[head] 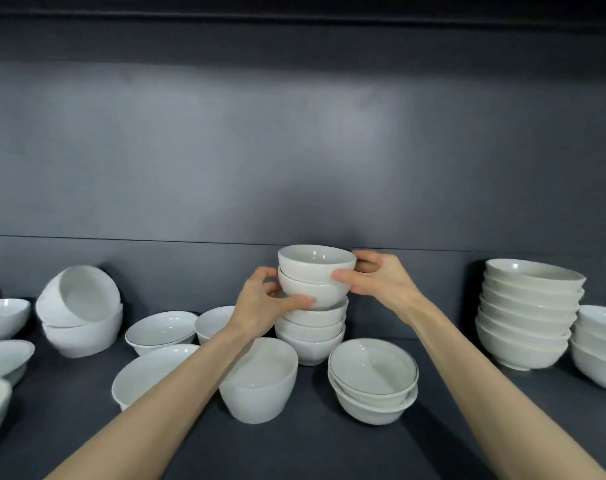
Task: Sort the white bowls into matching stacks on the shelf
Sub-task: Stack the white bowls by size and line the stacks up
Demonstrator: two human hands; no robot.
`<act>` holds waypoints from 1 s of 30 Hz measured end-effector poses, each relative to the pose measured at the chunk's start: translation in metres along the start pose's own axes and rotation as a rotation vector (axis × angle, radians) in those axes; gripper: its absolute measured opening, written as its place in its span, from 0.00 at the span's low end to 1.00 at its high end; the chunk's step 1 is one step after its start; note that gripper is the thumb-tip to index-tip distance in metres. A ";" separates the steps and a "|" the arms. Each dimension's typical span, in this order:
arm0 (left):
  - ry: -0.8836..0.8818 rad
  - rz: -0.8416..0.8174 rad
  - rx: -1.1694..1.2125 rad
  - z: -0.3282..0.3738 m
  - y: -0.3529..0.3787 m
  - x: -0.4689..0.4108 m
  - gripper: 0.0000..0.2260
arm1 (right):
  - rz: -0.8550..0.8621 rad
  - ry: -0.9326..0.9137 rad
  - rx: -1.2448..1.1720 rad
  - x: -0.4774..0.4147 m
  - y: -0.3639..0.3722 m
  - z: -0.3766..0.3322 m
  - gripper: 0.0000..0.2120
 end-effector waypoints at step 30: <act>-0.023 0.004 -0.124 -0.029 -0.002 -0.005 0.27 | 0.026 0.066 0.053 -0.001 0.003 0.031 0.12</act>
Point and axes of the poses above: each hand's wrist, its own x-axis away from the middle knuckle, its own y-axis out of the palm, z = x × y, the point moved 6 cm from there along -x, towards the middle knuckle, and after that the axes turned 11 degrees about z, right-handed, at the moved point
